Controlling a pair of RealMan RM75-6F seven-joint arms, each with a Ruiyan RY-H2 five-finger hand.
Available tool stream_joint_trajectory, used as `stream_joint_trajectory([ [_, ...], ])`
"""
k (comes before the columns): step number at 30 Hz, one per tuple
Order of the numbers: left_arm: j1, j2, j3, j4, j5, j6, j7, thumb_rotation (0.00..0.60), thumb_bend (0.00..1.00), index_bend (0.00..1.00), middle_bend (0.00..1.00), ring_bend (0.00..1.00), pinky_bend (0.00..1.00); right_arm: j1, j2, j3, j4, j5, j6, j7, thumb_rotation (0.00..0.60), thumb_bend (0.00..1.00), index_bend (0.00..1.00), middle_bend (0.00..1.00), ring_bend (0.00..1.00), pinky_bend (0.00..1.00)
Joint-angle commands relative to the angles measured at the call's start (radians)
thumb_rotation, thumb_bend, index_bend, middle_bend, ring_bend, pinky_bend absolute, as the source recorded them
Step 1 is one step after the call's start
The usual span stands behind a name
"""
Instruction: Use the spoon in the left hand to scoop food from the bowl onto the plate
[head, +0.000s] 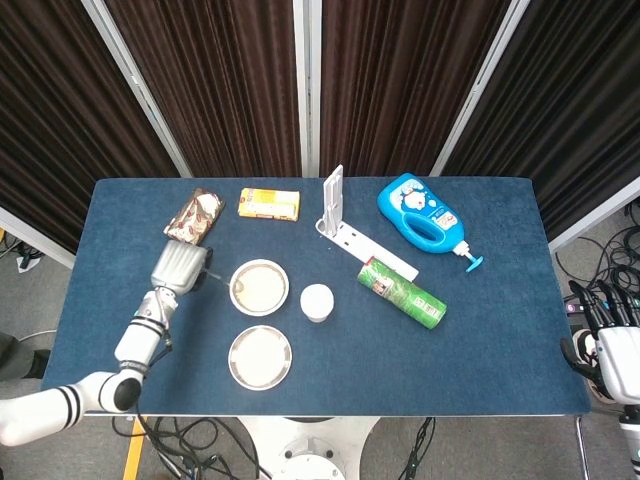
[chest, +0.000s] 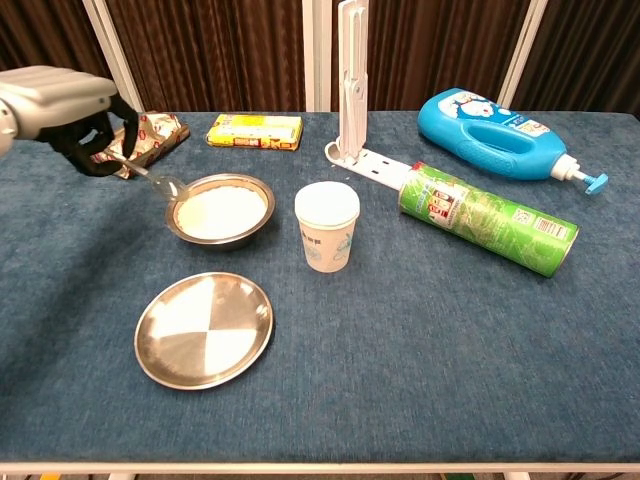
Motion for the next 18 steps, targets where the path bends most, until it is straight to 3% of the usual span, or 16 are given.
stream_joint_trajectory([
  [1,-0.058,-0.070,0.002,0.065,-0.037,0.027,0.118,0.600,0.44,0.63,0.93,0.89,1.00,-0.002,0.001,0.000,-0.002,0.002,0.000,-0.001,0.600,0.28,0.04,0.18,0.00,0.00],
  [6,-0.095,-0.122,0.013,0.103,-0.064,0.076,0.259,0.600,0.44,0.63,0.93,0.89,1.00,-0.002,-0.001,-0.001,0.000,0.011,-0.006,-0.001,0.600,0.28,0.04,0.18,0.00,0.00],
  [18,-0.133,-0.189,0.034,0.131,-0.118,0.093,0.390,0.600,0.44,0.63,0.93,0.89,1.00,-0.003,-0.008,-0.003,0.015,0.021,-0.015,0.015,0.600,0.28,0.04,0.18,0.00,0.00],
])
